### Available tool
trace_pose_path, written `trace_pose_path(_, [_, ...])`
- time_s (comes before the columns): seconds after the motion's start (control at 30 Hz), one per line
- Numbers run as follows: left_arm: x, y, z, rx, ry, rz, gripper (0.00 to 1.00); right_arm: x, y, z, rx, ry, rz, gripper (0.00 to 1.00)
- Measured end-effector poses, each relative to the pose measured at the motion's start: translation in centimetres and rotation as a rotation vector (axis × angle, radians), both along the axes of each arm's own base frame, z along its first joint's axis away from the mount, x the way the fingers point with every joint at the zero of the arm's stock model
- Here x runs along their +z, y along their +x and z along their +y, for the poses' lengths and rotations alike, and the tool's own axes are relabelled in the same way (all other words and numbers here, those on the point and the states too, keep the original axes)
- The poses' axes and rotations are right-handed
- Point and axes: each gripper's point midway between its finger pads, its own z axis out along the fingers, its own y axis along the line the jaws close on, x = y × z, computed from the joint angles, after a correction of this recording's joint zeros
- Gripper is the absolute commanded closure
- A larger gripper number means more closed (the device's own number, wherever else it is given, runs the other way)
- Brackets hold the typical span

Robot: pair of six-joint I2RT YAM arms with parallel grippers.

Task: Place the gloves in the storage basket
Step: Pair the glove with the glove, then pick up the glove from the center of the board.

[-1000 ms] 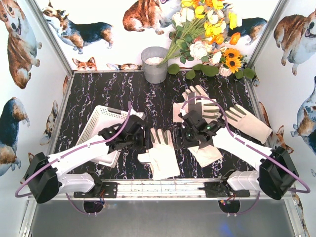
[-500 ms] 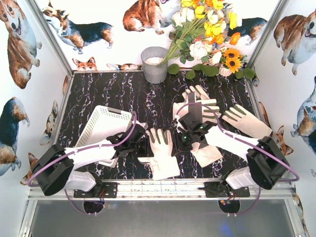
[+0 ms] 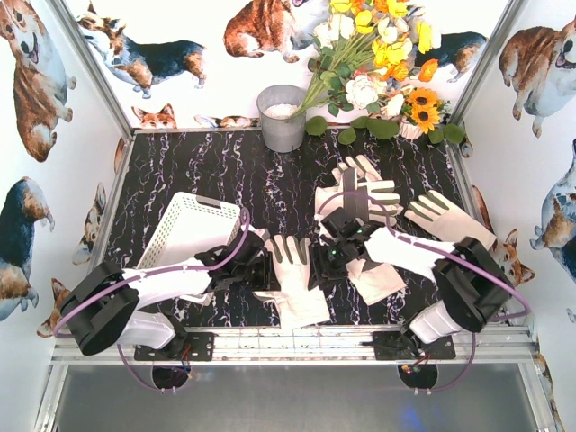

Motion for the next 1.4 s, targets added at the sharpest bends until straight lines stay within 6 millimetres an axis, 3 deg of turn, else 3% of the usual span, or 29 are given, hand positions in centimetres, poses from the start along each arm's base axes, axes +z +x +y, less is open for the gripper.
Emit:
trace_pose_path(0.27, [2.8, 1.1, -0.8, -0.010, 0.015, -0.033, 0.63, 2.7, 0.9, -1.3, -0.039, 0.026, -0.063, 0.46])
trace_pose_path(0.4, [3.7, 1.4, -0.8, -0.003, 0.008, -0.057, 0.68, 2.8, 2.2, -2.1, -0.112, 0.042, -0.054, 0.44])
trace_pose_path(0.53, [2.8, 1.1, -0.2, 0.010, 0.030, -0.043, 0.82, 1.8, 2.9, -2.3, -0.173, 0.067, -0.036, 0.44])
trace_pose_path(0.63, [0.7, 0.1, 0.6, 0.019, 0.035, -0.013, 0.89, 0.1, 3.0, -2.0, -0.191, 0.066, -0.001, 0.43])
trace_pose_path(0.73, [-0.7, -0.6, 1.0, 0.024, 0.035, 0.018, 0.91, -1.1, 3.3, -1.8, -0.195, 0.061, 0.016, 0.42])
trace_pose_path(1.0, [-0.7, -0.6, 0.5, 0.034, -0.023, -0.006, 0.91, -1.2, 3.6, 0.4, -0.173, 0.193, 0.049, 0.43])
trace_pose_path(1.27, [-0.7, -0.5, 0.3, 0.046, -0.042, -0.007, 0.91, -1.2, 2.4, 3.1, -0.116, 0.282, 0.089, 0.51])
trace_pose_path(1.4, [-0.7, -0.5, 0.3, 0.048, -0.042, -0.006, 0.88, -1.6, 2.3, 3.1, -0.114, 0.265, 0.081, 0.74])
